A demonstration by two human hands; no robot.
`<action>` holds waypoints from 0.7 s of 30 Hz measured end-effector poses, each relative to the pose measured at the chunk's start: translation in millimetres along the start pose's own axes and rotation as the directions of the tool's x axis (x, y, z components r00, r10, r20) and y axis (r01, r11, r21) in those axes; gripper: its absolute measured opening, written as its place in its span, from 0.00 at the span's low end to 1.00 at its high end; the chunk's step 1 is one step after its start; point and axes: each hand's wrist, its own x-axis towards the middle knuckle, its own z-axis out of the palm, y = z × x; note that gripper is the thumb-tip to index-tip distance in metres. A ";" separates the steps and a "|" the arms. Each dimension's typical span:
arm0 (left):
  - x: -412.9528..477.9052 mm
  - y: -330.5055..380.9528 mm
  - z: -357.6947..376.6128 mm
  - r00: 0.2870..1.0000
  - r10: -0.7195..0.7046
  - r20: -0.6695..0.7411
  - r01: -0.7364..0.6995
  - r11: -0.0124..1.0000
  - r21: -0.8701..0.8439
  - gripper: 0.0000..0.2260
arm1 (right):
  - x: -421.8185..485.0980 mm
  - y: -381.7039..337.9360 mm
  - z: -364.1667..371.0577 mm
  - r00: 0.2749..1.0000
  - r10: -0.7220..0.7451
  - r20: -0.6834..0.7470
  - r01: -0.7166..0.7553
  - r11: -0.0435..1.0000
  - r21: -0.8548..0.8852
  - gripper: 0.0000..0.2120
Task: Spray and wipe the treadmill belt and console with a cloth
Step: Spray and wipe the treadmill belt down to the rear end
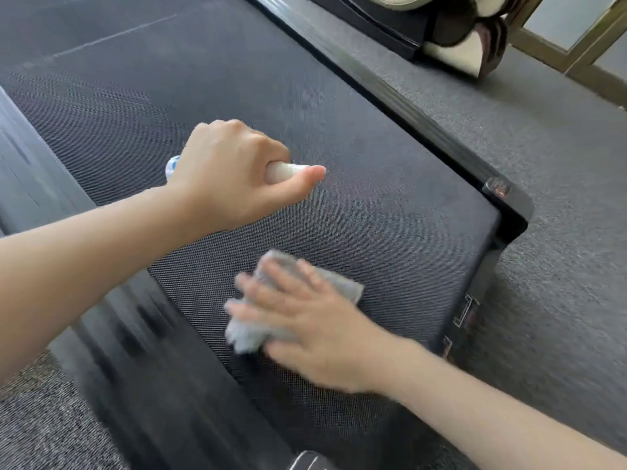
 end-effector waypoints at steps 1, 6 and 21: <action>3.1 3.2 3.0 1.000 0.002 0.002 -0.002 1.000 -0.012 0.27 | -2.2 -7.1 3.6 0.999 -0.043 0.020 0.043 0.999 0.004 0.26; 18.1 13.2 20.2 0.998 0.058 0.012 -0.057 0.997 -0.053 0.26 | 0.3 29.1 -1.4 0.999 0.007 -0.039 -0.009 0.999 -0.042 0.25; 57.8 34.3 62.5 0.984 0.139 0.112 -0.137 0.990 -0.027 0.28 | -76.5 269.7 -50.9 0.367 0.909 -0.195 -0.909 0.396 0.131 0.30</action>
